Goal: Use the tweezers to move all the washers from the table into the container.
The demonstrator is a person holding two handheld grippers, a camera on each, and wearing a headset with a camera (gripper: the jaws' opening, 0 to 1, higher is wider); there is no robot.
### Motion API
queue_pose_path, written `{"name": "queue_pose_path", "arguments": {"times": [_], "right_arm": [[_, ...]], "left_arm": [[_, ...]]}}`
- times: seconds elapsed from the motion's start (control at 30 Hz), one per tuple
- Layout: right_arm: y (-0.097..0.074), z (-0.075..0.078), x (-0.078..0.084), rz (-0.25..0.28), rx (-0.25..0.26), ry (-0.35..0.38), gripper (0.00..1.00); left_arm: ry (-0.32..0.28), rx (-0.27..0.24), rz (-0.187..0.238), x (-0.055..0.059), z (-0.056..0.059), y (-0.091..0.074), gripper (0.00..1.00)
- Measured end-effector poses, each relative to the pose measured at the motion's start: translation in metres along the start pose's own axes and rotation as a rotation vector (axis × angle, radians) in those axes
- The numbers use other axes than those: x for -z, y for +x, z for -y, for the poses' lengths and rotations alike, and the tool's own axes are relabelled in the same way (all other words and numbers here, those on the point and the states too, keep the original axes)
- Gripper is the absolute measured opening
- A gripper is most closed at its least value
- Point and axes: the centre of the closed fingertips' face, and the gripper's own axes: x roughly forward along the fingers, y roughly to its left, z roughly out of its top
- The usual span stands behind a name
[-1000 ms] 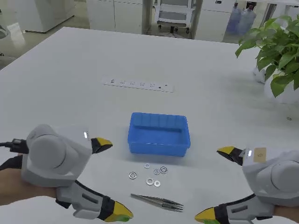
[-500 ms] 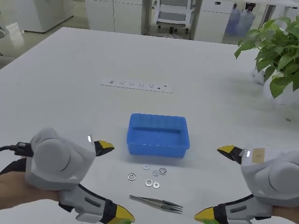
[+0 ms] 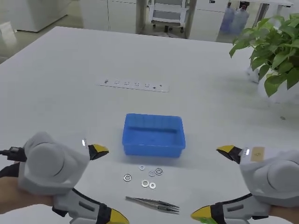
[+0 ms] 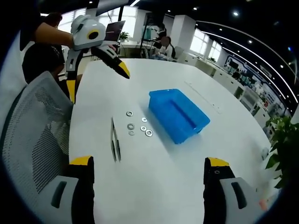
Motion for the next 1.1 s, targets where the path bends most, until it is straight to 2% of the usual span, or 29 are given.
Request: {"name": "queue_pose_path", "arguments": {"times": [0.07,0.2,0.33,0.47,0.7,0.83,1.03,1.1], "right_arm": [[-0.001,0.000,0.001,-0.003,0.001,-0.001,0.98],[-0.001,0.000,0.004,-0.009,0.000,0.007,0.98],[-0.001,-0.003,0.004,-0.015,-0.006,0.002,0.98],[-0.001,-0.007,0.001,-0.011,-0.017,-0.009,0.98],[0.002,-0.007,0.003,-0.029,-0.024,-0.025,0.98],[0.004,-0.011,0.003,-0.031,-0.036,-0.023,0.98],[0.007,-0.015,0.002,-0.031,-0.045,-0.026,0.98],[0.008,-0.015,0.003,-0.032,-0.046,-0.025,0.98]], "left_arm": [[-0.019,0.007,0.012,-0.002,0.001,0.001,0.99],[-0.012,0.005,0.009,-0.002,0.000,0.003,0.99],[-0.038,0.013,0.009,0.002,0.001,0.005,0.99],[-0.030,0.014,0.001,0.005,0.002,0.004,0.99],[-0.049,0.000,0.027,-0.002,-0.003,0.000,0.99],[-0.079,-0.019,0.062,-0.009,-0.010,-0.004,0.98],[-0.056,-0.015,0.048,-0.008,-0.010,-0.004,0.98],[-0.078,-0.005,0.035,-0.002,-0.009,-0.001,0.98]]}}
